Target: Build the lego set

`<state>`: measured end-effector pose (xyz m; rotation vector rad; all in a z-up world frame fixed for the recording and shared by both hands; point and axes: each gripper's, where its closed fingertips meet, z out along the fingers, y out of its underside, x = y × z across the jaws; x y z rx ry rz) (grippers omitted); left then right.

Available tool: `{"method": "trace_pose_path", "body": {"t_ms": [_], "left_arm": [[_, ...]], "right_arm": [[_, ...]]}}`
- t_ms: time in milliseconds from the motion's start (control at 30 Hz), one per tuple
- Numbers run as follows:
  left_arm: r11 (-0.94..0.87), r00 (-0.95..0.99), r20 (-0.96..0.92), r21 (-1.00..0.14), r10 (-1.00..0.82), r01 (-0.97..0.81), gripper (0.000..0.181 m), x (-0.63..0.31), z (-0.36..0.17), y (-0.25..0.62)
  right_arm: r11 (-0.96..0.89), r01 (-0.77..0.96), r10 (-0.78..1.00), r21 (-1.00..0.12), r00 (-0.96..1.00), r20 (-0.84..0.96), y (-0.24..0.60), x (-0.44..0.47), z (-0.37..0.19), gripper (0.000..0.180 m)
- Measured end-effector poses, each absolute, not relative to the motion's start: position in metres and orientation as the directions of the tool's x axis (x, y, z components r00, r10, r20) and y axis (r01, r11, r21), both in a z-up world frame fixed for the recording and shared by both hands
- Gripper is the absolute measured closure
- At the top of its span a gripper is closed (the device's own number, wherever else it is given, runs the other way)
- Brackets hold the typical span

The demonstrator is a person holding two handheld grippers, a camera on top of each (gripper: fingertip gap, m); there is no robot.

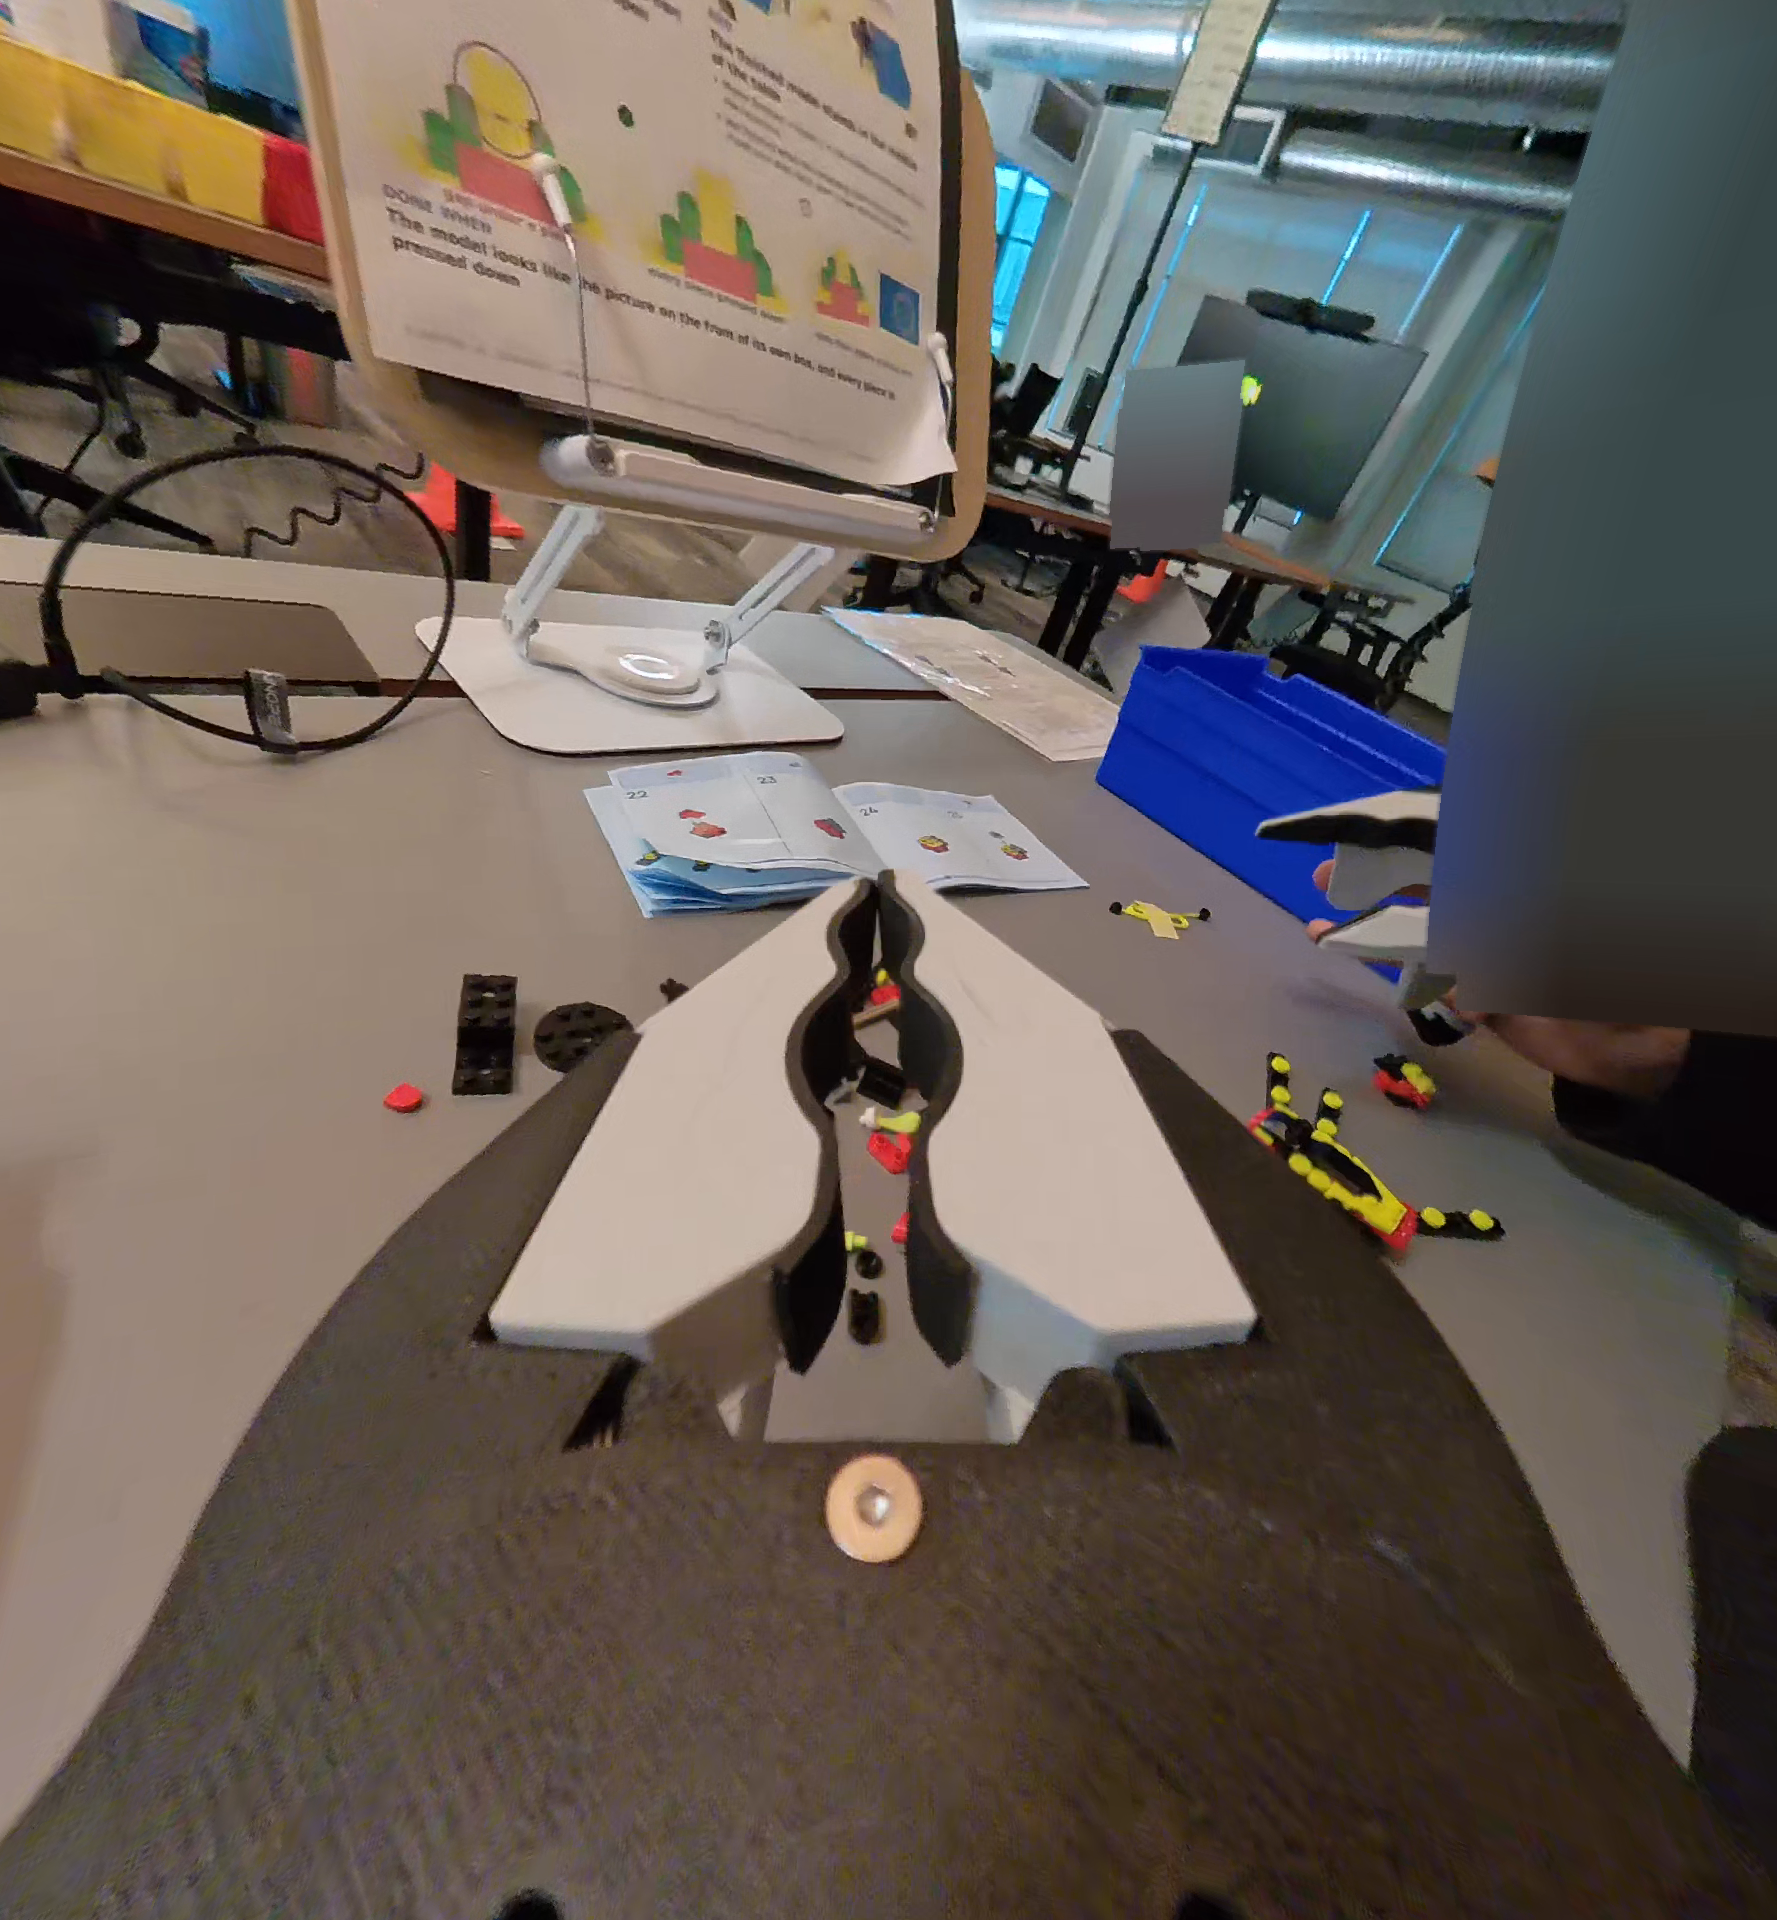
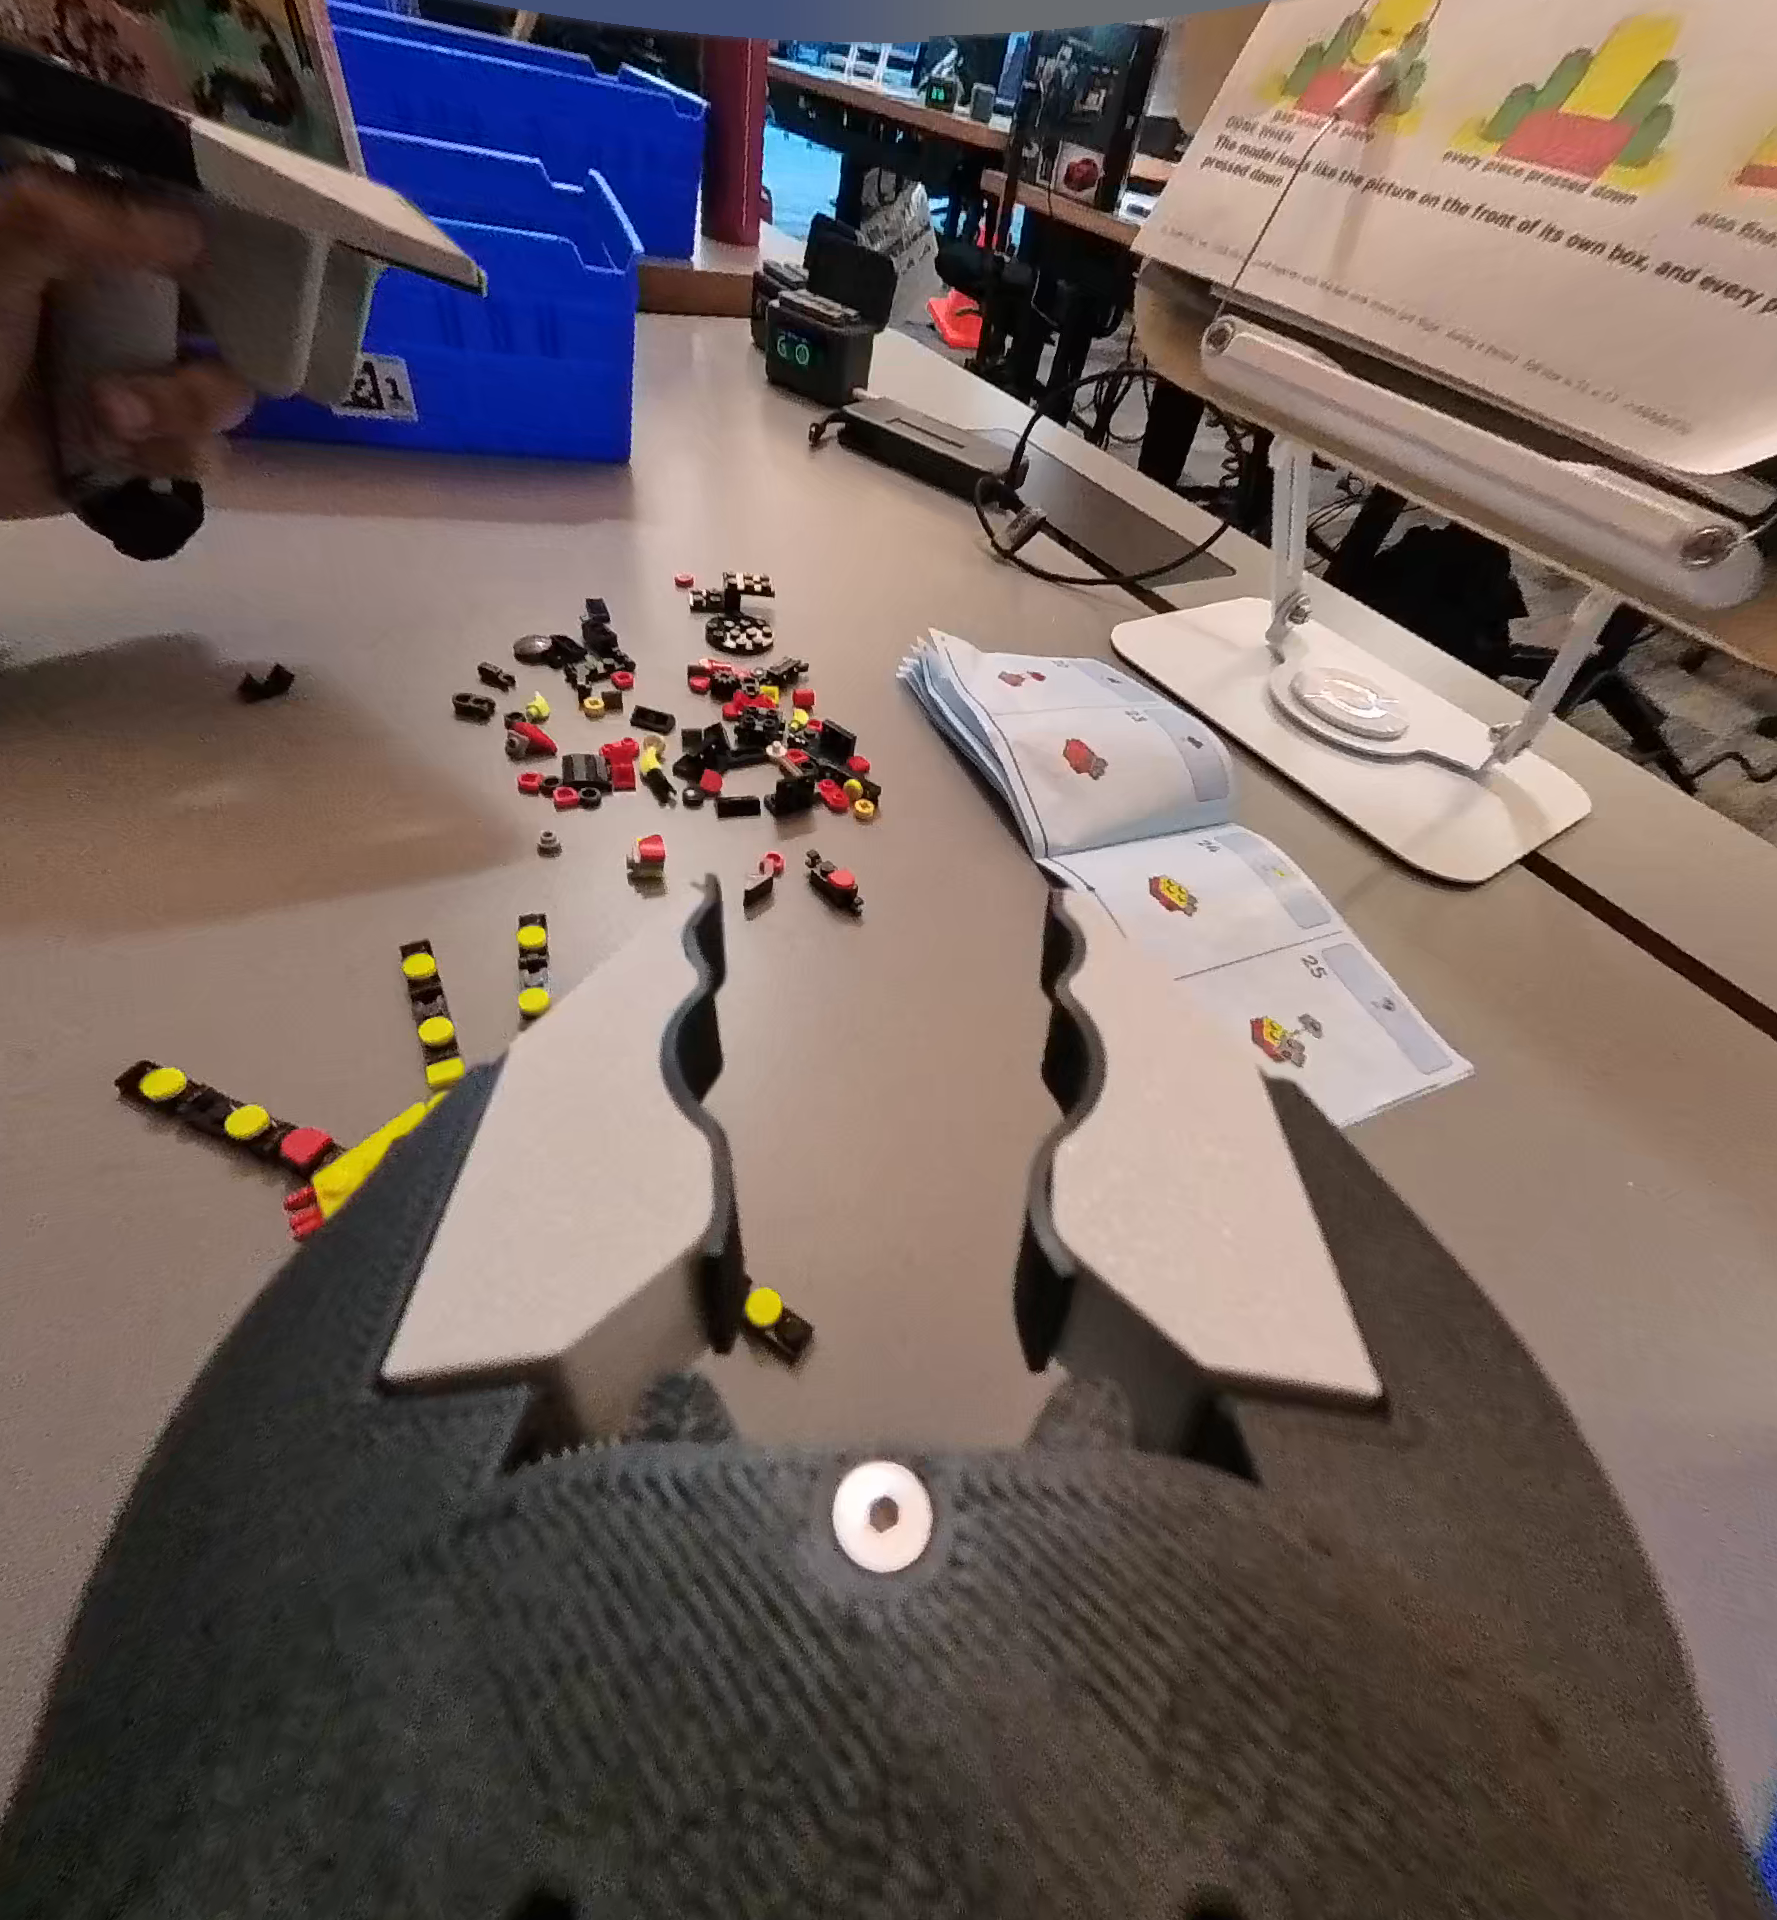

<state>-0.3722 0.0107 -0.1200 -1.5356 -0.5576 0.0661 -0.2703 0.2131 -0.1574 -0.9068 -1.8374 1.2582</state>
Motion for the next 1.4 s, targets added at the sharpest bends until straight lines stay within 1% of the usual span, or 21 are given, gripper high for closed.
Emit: {"method": "trace_pose_path", "body": {"t_ms": [100,267,333,467,500,567,733,833,967,1033,1133,1233,1400], "left_arm": [[0.023,0.876,0.262,-0.961,0.405,0.277,0.181,-0.370,-0.123,0.017],[-0.043,0.887,0.204,-0.969,0.414,0.242,0.181,-0.363,-0.129,0.028],[-0.086,0.879,0.163,-0.971,0.448,0.224,0.181,-0.364,-0.134,0.030],[-0.177,0.886,0.057,-0.972,0.460,0.155,0.181,-0.361,-0.144,0.036],[-0.197,0.889,0.039,-0.970,0.457,0.144,0.181,-0.360,-0.146,0.038],[-0.217,0.891,0.019,-0.967,0.454,0.132,0.181,-0.359,-0.151,0.040],[-0.214,0.902,0.039,-0.966,0.430,0.144,0.181,-0.356,-0.153,0.044],[-0.229,0.904,0.048,-0.960,0.425,0.159,0.181,-0.357,-0.159,0.046],[-0.237,0.904,0.063,-0.955,0.424,0.178,0.181,-0.361,-0.164,0.052],[-0.237,0.903,0.068,-0.954,0.424,0.182,0.181,-0.362,-0.165,0.056],[-0.248,0.903,0.056,-0.953,0.426,0.176,0.181,-0.364,-0.166,0.063],[-0.258,0.906,0.048,-0.951,0.421,0.171,0.181,-0.365,-0.168,0.072],[-0.262,0.914,0.064,-0.948,0.401,0.182,0.181,-0.365,-0.170,0.085]], "right_arm": [[0.289,0.160,0.856,-0.944,-0.485,0.180,0.215,-0.271,-0.161,0.120],[0.344,0.264,0.890,-0.901,-0.398,0.223,0.235,-0.278,-0.180,0.134],[0.328,0.268,0.897,-0.906,-0.388,0.211,0.237,-0.279,-0.180,0.140],[0.319,0.255,0.904,-0.913,-0.370,0.213,0.240,-0.281,-0.177,0.150],[0.320,0.251,0.906,-0.914,-0.362,0.218,0.242,-0.282,-0.176,0.155],[0.314,0.258,0.917,-0.914,-0.331,0.222,0.246,-0.285,-0.177,0.180],[0.309,0.225,0.937,-0.924,-0.238,0.256,0.253,-0.292,-0.171,0.180],[0.335,0.189,0.930,-0.923,-0.225,0.292,0.252,-0.291,-0.164,0.180],[0.357,0.188,0.924,-0.915,-0.219,0.315,0.255,-0.286,-0.165,0.180],[0.341,0.188,0.927,-0.921,-0.230,0.297,0.256,-0.280,-0.163,0.180],[0.280,0.112,0.932,-0.953,-0.269,0.242,0.251,-0.267,-0.141,0.180],[0.227,0.077,0.950,-0.971,-0.238,0.203,0.262,-0.257,-0.126,0.180],[0.180,0.088,0.962,-0.980,-0.222,0.157,0.274,-0.248,-0.127,0.180]]}}
